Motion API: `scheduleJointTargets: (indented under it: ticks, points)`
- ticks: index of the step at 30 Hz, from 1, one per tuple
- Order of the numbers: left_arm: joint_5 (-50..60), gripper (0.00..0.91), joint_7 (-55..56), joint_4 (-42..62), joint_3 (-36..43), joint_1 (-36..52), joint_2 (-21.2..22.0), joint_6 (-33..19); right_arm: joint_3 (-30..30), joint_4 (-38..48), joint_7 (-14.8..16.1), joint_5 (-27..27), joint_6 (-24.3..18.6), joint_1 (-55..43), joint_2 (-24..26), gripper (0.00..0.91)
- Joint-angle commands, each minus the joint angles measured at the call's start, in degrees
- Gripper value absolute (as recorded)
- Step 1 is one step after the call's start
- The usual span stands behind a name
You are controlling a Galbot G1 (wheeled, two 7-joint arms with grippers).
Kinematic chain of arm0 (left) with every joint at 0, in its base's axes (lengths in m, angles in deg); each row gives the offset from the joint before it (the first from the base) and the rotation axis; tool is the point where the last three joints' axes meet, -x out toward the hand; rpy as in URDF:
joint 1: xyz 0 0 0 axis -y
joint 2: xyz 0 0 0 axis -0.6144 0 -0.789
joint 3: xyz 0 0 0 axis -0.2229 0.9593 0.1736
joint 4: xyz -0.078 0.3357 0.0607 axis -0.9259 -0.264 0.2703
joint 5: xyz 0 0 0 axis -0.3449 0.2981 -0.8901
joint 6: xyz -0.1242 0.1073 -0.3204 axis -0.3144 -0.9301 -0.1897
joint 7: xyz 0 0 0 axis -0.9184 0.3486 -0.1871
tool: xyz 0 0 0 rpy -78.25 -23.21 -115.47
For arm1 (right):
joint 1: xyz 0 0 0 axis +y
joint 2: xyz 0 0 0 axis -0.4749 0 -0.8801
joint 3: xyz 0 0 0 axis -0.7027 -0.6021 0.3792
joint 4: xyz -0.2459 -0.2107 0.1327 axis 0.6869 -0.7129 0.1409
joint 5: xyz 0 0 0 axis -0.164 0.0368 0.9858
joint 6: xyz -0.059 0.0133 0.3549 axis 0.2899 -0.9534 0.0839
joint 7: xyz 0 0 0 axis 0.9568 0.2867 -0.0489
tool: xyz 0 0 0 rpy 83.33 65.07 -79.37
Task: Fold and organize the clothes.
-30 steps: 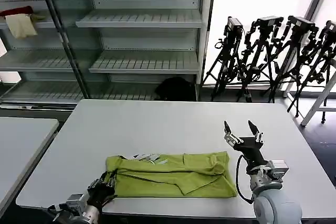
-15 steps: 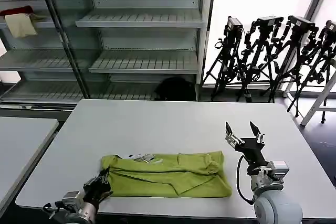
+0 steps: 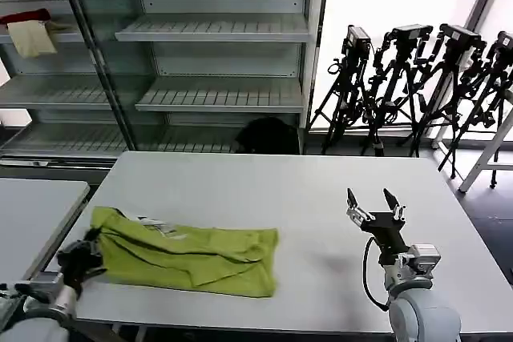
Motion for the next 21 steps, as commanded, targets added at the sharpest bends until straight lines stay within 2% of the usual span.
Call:
scheduleJointTargets:
  ticks: [1, 4, 8, 9, 13, 18, 21]
  points:
    - [7.19, 0.000, -8.55, 4.20, -14.18, 2.95, -16.94, -1.01, -0.06, 1.45, -0.05, 0.00, 0.02, -0.05, -0.08, 0.907]
    - [6.90, 0.000, -8.26, -1.67, -11.27, 2.75, -14.48, 0.84, -0.16, 1.64, -0.18, -0.10, 0.09, 0.04, -0.25, 0.907]
    - [10.47, 0.000, -6.23, -8.60, -4.69, 1.22, -8.09, 1.19, -0.08, 1.63, -0.39, -0.29, 0.25, 0.38, -0.22, 0.907]
    - [12.73, 0.000, -6.08, -10.78, -1.67, 0.77, -5.40, 1.16, 0.08, 1.56, -0.37, -0.28, 0.25, 0.49, -0.20, 0.907]
    - [15.78, 0.000, -4.64, -14.09, 7.75, -0.65, 0.25, 1.54, 0.50, 1.51, -0.41, -0.32, 0.21, 1.00, -0.15, 0.907]
    - [18.87, 0.000, -2.18, -15.71, 19.10, -0.30, 2.87, 3.06, 0.93, 2.01, -0.29, -0.34, -0.13, 1.72, -0.05, 0.907]
    - [19.40, 0.000, -1.24, -15.85, 23.00, 0.40, 3.87, 4.19, 1.10, 2.37, -0.19, -0.35, -0.37, 2.03, -0.04, 0.907]
